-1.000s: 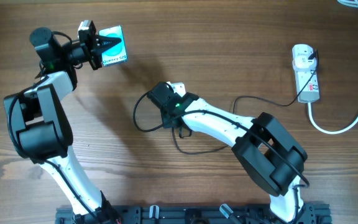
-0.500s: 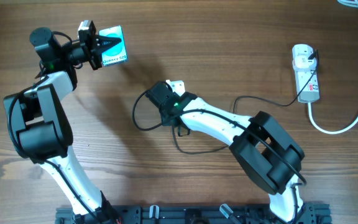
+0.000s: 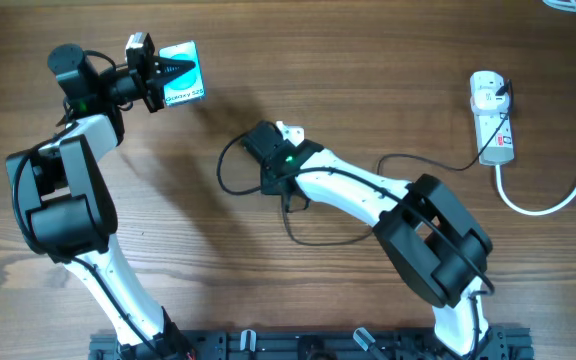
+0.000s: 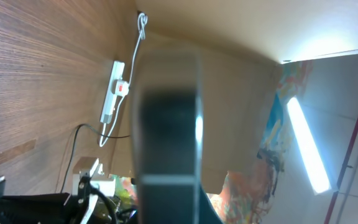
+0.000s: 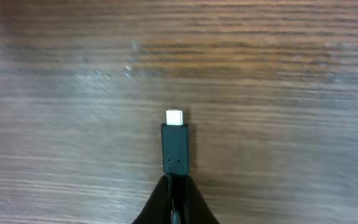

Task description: Plug charger to phone and switch on socket

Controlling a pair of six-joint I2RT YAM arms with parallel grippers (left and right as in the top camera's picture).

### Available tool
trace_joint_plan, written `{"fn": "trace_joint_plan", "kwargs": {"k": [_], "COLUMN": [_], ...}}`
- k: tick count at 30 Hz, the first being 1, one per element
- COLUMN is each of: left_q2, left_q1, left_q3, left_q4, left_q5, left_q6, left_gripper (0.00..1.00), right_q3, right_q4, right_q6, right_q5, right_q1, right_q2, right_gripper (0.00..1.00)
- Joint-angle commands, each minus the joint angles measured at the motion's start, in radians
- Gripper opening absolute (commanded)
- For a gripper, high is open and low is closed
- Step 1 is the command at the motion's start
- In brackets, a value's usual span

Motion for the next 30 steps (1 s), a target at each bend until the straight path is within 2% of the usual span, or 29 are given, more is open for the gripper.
{"fn": "trace_joint_plan", "kwargs": {"k": [1, 6, 17, 24, 30], "left_q2": [-0.001, -0.001, -0.001, -0.001, -0.001], "left_q1": [-0.003, -0.003, -0.008, -0.074, -0.146], "left_q3": [0.021, 0.021, 0.021, 0.018, 0.018], "left_q4": [0.007, 0.007, 0.008, 0.116, 0.127], "left_q5": [0.026, 0.026, 0.026, 0.025, 0.021], "left_q6": [0.024, 0.024, 0.051, 0.053, 0.095], "left_gripper": [0.04, 0.04, 0.04, 0.04, 0.04], "right_q3": [-0.035, -0.035, -0.035, -0.035, -0.037], "right_q4": [0.033, 0.034, 0.022, -0.017, -0.105], "right_q6": [0.037, 0.049, -0.075, -0.211, -0.288], "right_q5": [-0.245, -0.267, -0.275, -0.343, -0.347], "right_q1": [-0.046, -0.083, -0.088, -0.089, -0.119], "right_q2": [0.092, 0.049, -0.143, -0.28, -0.369], "right_gripper": [0.05, 0.05, 0.04, 0.05, 0.04]}}
